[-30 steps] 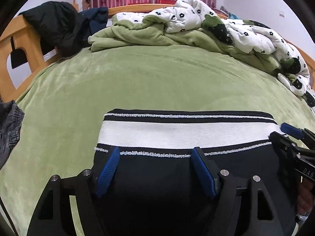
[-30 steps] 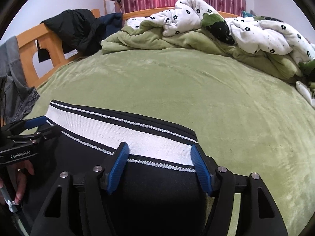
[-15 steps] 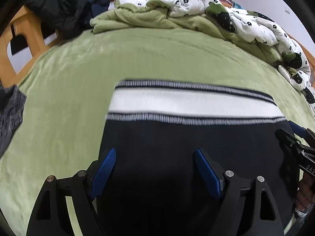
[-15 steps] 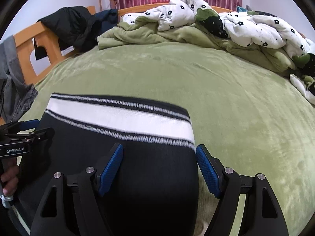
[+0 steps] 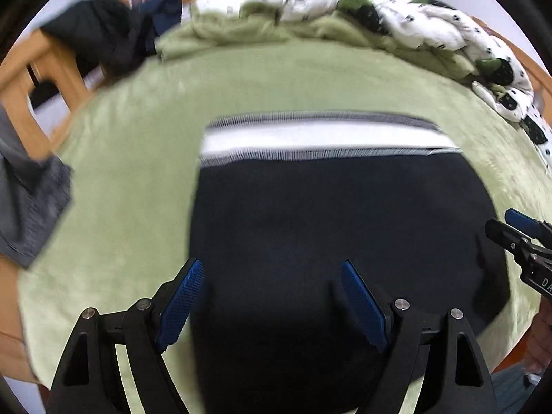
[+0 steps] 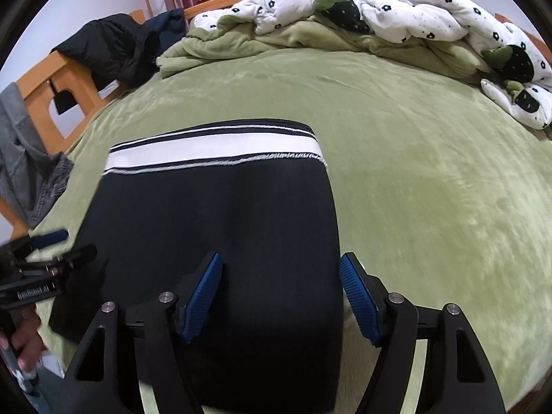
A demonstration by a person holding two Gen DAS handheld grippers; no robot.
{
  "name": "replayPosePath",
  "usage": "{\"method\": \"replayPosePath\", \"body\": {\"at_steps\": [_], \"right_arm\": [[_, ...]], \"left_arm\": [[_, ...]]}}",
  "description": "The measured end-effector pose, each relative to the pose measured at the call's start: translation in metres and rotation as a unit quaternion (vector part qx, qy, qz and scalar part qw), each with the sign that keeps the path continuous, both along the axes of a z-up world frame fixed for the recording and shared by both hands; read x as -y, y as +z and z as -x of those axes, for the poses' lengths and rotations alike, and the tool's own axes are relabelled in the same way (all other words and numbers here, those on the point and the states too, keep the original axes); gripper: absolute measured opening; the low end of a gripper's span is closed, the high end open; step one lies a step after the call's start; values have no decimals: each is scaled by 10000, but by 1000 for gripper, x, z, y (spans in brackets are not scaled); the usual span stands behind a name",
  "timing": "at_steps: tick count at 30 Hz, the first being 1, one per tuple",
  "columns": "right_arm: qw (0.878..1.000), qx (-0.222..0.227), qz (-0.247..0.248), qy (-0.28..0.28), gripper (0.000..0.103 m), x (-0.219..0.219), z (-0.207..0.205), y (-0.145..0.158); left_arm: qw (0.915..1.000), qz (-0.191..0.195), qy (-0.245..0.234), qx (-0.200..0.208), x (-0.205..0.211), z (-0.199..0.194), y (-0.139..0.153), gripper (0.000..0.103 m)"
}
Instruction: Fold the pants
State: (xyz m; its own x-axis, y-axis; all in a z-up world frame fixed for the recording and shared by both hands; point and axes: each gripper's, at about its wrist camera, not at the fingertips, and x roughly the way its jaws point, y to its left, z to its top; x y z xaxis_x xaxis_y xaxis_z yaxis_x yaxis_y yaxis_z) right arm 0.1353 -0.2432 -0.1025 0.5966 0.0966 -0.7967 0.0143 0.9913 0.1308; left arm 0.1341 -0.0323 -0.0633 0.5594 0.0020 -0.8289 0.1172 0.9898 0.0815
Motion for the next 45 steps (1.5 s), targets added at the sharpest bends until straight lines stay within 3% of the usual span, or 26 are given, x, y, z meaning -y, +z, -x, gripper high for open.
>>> {"method": "replayPosePath", "body": {"at_steps": [5,10,14,21,22,23,25,28,45], "right_arm": [[9978,640,138,-92,69,4,51,44],[9935,1092,-69,-301,69,16,102,89],[9912,1287,-161,-282,70,16,145,112],[9936,1110,51,-221,70,5,177,115],[9939,1077,98,-229,73,4,180,113],[9942,1047,134,-229,83,3,184,112],[9938,1056,206,-271,91,1,191,108],[9933,1074,333,-270,95,-4,199,106],[9909,1268,393,-210,97,-13,208,112]], "left_arm": [[9977,614,76,295,-12,39,37,81],[9955,555,85,764,-11,81,71,81],[9927,832,150,856,-23,109,79,81],[9924,807,203,902,-27,158,68,81],[9925,757,205,933,-26,163,69,81],[9924,723,191,974,-25,168,70,81],[9921,682,143,1039,-23,174,73,81],[9898,709,124,1226,-22,184,80,81],[9863,916,377,1316,-35,192,86,85]]}}
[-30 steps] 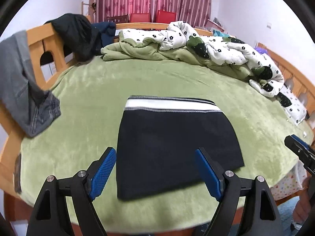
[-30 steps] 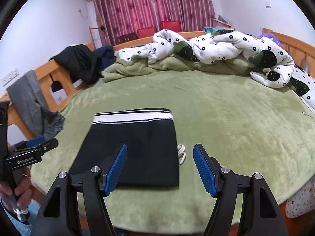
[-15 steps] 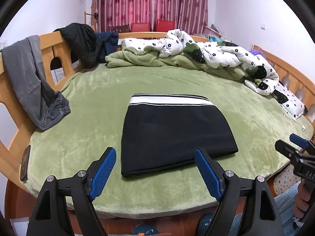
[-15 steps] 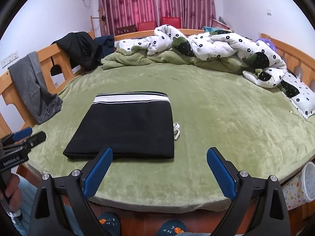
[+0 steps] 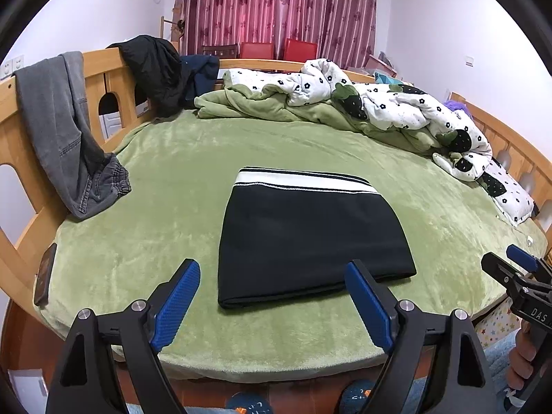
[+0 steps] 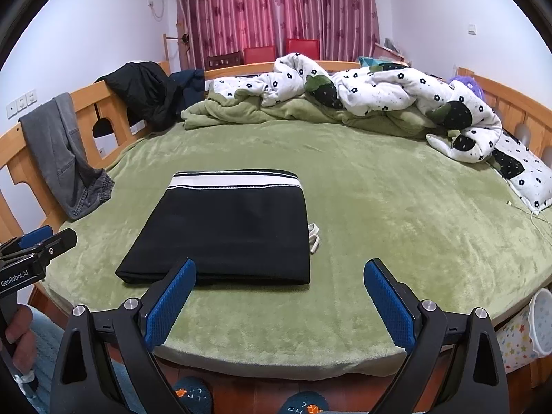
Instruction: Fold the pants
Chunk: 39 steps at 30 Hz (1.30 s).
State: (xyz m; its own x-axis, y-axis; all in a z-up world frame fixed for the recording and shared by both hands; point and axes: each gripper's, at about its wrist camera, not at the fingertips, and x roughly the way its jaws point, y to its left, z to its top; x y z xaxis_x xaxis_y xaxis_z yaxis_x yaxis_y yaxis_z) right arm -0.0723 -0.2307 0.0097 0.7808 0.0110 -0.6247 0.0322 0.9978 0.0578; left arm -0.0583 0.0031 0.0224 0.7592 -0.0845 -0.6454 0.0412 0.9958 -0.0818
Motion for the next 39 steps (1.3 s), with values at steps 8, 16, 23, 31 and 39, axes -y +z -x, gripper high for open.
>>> {"method": "replayPosePath", "body": {"at_steps": [8,16,23,31,39], "right_arm": [[10000,25,85,10,97,-2,1,1],[10000,17,78,-42,97,-2,2,1],[9999,11,92,-60,97,0,2,1],[9999,20,96,-66,97,3,1,0],[9999,45,128,-51,97,6,1,-1]], "left_arm": [[10000,17,-8,-6,2,1,0,85],[9999,-95,-26,27,12,5,-1,85],[9999,-126,-19,1,11,2,-2,85],[9999,-125,-20,-7,10,1,-2,85],[9999,-126,-24,13,10,1,-1,85]]}}
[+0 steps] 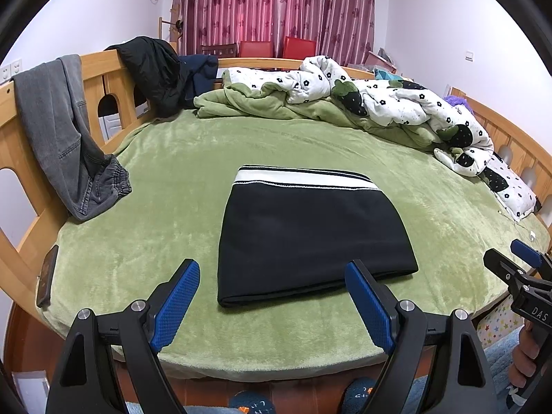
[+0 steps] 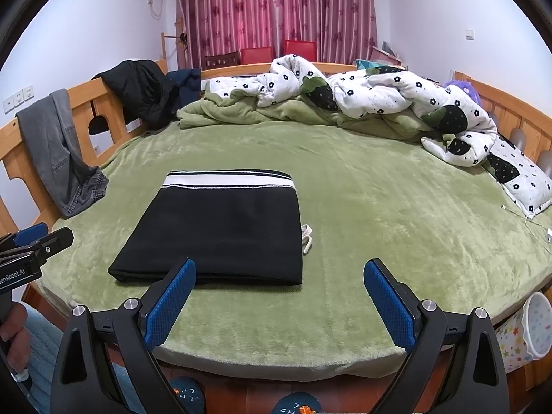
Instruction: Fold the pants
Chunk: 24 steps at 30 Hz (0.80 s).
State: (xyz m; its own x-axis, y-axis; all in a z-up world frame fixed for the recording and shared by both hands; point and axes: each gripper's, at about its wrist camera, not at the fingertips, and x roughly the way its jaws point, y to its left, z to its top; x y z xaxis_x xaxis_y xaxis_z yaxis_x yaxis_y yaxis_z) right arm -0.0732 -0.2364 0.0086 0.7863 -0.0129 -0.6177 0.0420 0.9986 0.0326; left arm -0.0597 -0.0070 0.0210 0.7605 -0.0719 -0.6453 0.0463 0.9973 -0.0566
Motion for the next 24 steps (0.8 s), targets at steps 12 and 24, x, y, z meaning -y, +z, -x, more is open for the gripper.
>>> {"method": "replayPosePath", "body": {"at_steps": [12,24], "right_arm": [[10000,-38,3,-53,97,4,-3,-4],[10000,-32,11,-60,97,4,-2,-4]], "left_arm": [[10000,27,-13,11,-4,0,-2,85],[10000,18,-10,4,-4,-1,-2,85]]}}
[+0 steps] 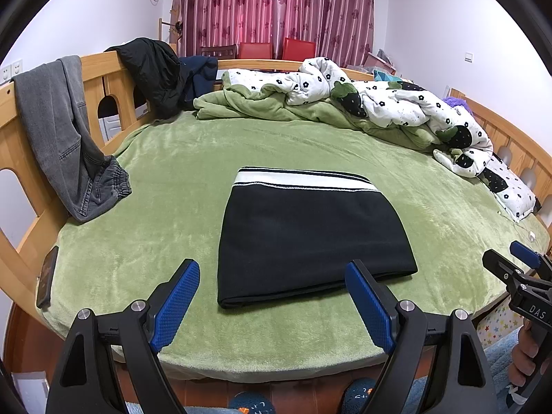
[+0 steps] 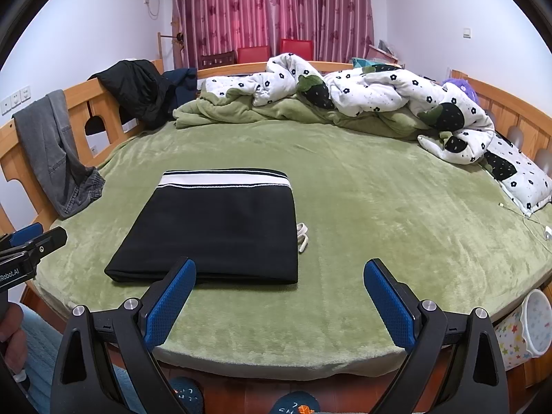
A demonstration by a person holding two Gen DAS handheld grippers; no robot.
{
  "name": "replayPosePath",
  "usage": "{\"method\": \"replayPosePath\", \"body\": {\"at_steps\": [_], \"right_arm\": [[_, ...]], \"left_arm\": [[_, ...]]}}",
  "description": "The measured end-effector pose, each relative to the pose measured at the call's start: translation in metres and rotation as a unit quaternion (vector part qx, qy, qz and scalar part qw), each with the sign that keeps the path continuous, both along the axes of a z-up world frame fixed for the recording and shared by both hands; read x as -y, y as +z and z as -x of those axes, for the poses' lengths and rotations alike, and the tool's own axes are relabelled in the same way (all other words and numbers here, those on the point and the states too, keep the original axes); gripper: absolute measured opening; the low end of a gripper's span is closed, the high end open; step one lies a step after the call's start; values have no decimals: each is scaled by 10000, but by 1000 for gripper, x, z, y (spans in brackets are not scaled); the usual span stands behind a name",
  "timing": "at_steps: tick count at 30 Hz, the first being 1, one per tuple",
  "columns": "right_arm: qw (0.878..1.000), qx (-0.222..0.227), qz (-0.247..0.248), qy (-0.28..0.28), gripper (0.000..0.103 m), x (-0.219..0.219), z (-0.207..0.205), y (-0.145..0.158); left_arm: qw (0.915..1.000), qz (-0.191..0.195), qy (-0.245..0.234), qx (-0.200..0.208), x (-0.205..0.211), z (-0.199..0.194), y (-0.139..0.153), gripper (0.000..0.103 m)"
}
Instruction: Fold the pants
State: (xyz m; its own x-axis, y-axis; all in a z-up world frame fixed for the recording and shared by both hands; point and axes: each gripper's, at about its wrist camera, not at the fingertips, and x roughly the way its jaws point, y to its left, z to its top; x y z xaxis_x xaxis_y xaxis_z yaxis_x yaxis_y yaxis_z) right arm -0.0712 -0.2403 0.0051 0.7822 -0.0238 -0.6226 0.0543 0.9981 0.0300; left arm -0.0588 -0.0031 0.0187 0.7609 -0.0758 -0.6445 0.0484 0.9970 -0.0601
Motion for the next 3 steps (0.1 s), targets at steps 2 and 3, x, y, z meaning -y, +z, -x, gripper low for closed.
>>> {"method": "replayPosePath", "body": {"at_steps": [2,3], "right_arm": [[10000,-6,12,-7,97,0,0,0],[10000,-3,11,-5,97,0,0,0]], "left_arm": [[10000,6,-19,8,0,1,0,85],[10000,0,-38,23,0,1,0,85]]}}
